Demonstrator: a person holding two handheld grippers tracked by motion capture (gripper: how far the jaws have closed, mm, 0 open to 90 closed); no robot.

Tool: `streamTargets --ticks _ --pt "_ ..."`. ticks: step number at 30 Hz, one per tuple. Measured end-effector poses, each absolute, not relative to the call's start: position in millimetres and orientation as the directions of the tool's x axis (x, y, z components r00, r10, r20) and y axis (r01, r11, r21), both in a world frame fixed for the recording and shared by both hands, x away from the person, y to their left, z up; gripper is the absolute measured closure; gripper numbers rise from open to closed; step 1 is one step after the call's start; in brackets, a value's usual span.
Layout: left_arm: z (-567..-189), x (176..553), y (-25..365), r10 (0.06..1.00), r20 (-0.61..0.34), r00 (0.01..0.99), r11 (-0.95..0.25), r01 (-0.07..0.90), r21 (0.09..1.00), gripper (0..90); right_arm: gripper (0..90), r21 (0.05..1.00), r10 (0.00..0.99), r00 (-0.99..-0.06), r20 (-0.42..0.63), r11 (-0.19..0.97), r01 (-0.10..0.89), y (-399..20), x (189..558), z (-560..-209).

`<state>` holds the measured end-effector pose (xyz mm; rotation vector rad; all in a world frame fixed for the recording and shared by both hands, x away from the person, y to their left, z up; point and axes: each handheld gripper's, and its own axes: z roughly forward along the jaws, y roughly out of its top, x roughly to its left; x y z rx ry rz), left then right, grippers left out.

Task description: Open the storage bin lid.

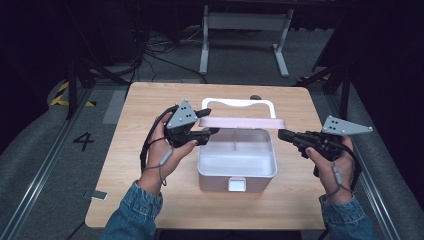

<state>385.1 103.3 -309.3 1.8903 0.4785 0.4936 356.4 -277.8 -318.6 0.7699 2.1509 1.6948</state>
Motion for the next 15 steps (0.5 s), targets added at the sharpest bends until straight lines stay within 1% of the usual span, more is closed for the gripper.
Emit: streamTargets --ticks 6,15 --pt "-308.1 386.7 105.3 0.55 0.092 0.83 -0.332 0.116 0.936 53.6 90.0 0.96 0.576 -0.812 0.094 0.163 0.227 -277.4 356.2 -318.5" --pt "-306.2 390.9 105.8 0.562 0.09 0.822 -0.331 0.124 0.936 56.4 88.8 0.962 0.58 -0.809 0.091 0.158 0.221 -278.4 353.6 -317.2"
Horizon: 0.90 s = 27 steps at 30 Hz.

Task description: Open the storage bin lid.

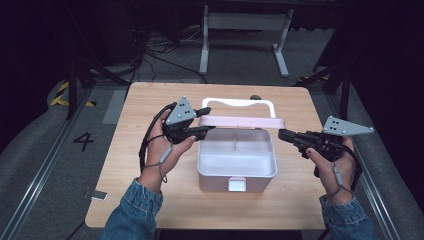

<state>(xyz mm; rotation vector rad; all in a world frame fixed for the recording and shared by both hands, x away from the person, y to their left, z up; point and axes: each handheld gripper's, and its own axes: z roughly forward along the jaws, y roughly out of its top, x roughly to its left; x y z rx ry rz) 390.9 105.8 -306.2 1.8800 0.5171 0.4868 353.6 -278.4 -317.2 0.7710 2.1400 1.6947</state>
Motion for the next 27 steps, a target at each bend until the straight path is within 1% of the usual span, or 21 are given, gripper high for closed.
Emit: streamTargets --ticks 9,18,25,27 --pt "-300.6 400.2 105.7 0.572 0.068 0.818 -0.325 0.149 0.934 60.7 86.9 0.957 0.607 -0.794 0.041 0.204 0.206 -281.7 342.4 -314.1" --pt "-294.0 417.5 106.4 0.573 0.034 0.819 -0.313 0.18 0.933 63.1 86.6 0.958 0.653 -0.756 0.047 0.184 0.218 -301.3 331.5 -314.6" --pt "-291.1 431.1 105.4 0.589 0.039 0.807 -0.312 0.183 0.932 63.6 86.5 0.956 0.673 -0.738 0.049 0.182 0.23 -308.8 328.0 -316.9" --pt "-291.0 435.3 104.8 0.592 0.023 0.805 -0.301 0.195 0.933 63.7 86.4 0.956 0.677 -0.734 0.054 0.178 0.235 -310.1 327.7 -317.7"
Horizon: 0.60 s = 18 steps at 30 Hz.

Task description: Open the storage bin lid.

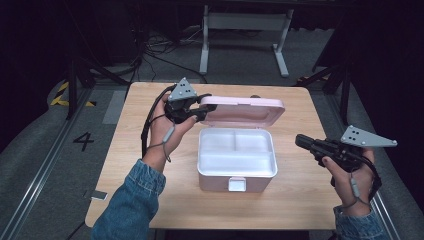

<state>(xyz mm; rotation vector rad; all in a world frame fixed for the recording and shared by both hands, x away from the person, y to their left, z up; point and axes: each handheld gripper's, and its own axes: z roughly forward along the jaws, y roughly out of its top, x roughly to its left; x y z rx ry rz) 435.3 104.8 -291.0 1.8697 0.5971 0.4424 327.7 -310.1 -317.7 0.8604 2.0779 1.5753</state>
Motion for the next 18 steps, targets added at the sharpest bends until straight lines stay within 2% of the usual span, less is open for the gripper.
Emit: streamTargets --ticks 6,18 --pt "-290.6 452.7 105.9 0.603 -0.034 0.797 -0.259 0.236 0.936 63.7 85.8 0.953 0.679 -0.732 0.057 0.181 0.242 -311.8 330.0 -320.7" --pt "-294.0 478.1 98.8 0.642 -0.003 0.766 -0.272 0.232 0.934 61.8 85.7 0.949 0.681 -0.729 0.067 0.182 0.257 -313.5 333.2 -324.2"
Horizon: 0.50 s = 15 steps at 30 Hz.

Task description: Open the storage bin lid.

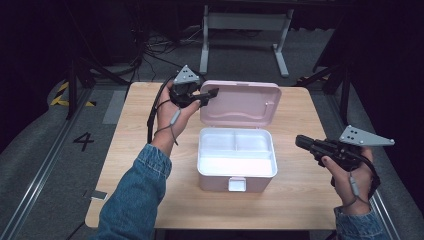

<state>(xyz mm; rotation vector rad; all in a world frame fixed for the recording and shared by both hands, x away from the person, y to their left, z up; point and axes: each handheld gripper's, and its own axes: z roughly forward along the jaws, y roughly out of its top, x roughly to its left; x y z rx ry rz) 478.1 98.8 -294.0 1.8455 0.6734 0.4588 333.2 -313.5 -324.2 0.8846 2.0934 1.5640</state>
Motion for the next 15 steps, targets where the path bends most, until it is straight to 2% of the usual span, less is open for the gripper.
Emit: streamTargets --ticks 4,15 --pt "-296.2 486.9 95.9 0.651 0.014 0.759 -0.287 0.229 0.93 59.7 84.4 0.947 0.684 -0.726 0.071 0.182 0.265 -314.5 334.6 -325.7" --pt "-302.5 503.3 91.9 0.66 0.003 0.751 -0.297 0.257 0.92 54.2 69.3 0.923 0.707 -0.707 0.027 0.254 0.289 -313.3 343.8 -335.1"
